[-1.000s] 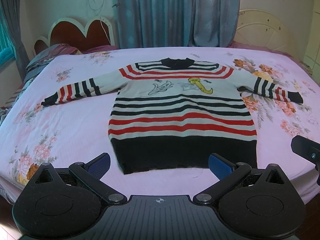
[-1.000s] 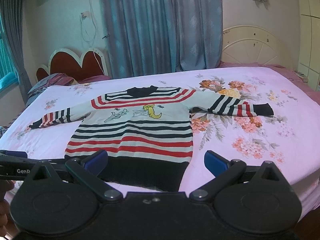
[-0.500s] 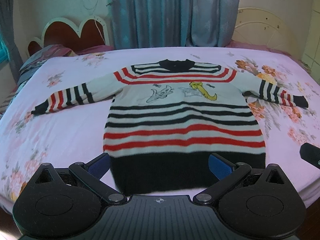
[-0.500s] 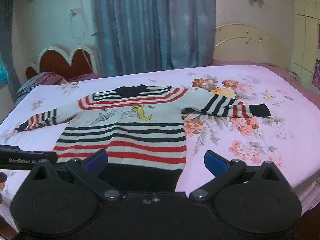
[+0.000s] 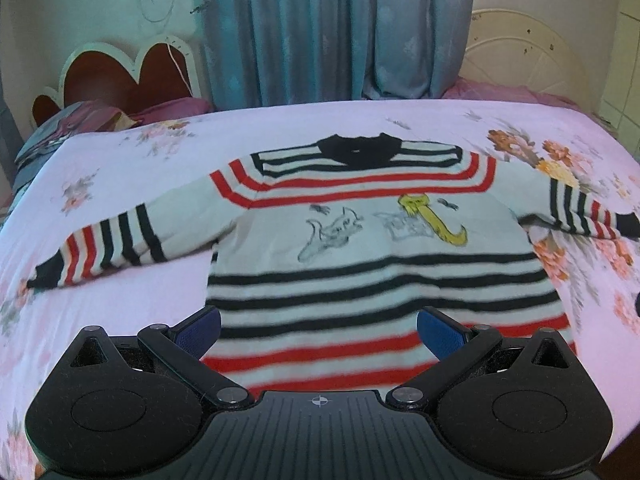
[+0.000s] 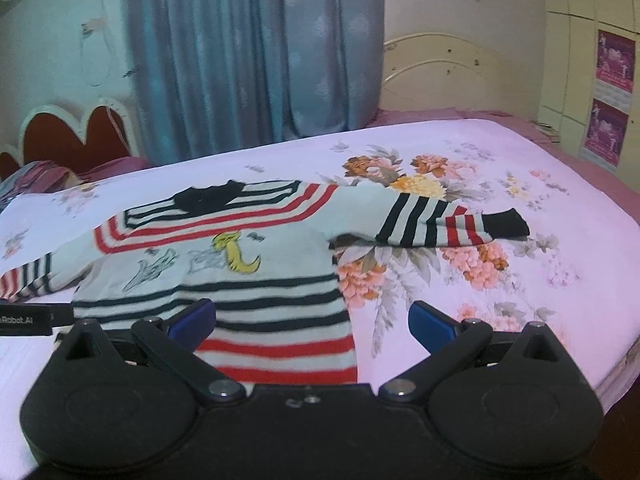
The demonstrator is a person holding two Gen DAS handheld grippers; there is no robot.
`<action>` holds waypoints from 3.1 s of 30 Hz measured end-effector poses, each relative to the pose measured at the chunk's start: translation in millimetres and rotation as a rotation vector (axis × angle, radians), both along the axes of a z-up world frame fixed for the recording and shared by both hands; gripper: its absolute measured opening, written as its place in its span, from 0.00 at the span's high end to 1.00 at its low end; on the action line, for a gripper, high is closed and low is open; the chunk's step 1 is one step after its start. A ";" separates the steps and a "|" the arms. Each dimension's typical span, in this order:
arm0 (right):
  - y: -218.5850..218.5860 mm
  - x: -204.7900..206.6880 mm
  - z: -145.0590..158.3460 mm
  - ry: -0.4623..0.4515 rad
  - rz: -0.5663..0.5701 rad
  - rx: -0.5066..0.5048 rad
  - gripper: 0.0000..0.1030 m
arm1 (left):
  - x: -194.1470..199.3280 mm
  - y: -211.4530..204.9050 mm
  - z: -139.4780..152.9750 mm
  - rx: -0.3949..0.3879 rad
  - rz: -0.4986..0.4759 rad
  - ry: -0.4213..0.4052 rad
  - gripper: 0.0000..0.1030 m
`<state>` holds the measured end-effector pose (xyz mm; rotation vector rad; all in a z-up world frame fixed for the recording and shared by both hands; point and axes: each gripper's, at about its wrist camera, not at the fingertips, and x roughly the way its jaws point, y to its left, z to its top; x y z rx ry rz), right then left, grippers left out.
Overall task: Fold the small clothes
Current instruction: 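Move the right gripper to the black sleeve cuff and grasp it, then carry the held sleeve across the sweater body with the right gripper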
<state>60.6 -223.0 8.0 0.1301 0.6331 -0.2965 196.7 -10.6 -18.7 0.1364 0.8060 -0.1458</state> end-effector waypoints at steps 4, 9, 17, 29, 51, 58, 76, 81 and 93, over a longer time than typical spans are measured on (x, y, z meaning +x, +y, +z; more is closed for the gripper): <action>-7.5 20.1 -2.2 0.007 -0.043 -0.014 0.01 | 30.8 -2.9 -5.4 0.001 -0.009 0.007 0.00; -29.5 41.0 -6.6 0.023 -0.082 -0.022 0.01 | 62.8 -15.7 -13.0 -0.003 -0.003 0.022 0.00; -99.9 85.5 -27.2 0.051 -0.113 -0.008 0.11 | 105.9 -59.2 -33.5 -0.036 0.026 0.030 0.00; -243.2 145.0 -83.2 0.155 -0.263 0.110 0.23 | 170.8 -131.8 -73.7 -0.031 0.077 0.073 0.00; -327.1 175.8 -118.8 0.042 -0.369 0.259 0.86 | 201.7 -140.4 -99.3 -0.089 0.081 0.093 0.00; -269.9 205.4 -71.8 -0.076 -0.170 0.160 0.87 | 206.8 -113.0 -87.6 -0.171 0.099 0.111 0.00; -9.3 292.7 -118.2 0.132 0.420 0.176 0.70 | 216.0 -30.9 -93.2 -0.370 0.069 0.197 0.00; -27.3 259.2 -96.0 0.096 0.393 0.107 0.63 | 222.8 -58.4 -106.5 -0.420 -0.023 0.250 0.00; -113.0 219.3 -119.5 0.160 0.141 0.042 0.59 | 236.0 -88.6 -132.0 -0.440 -0.022 0.203 0.67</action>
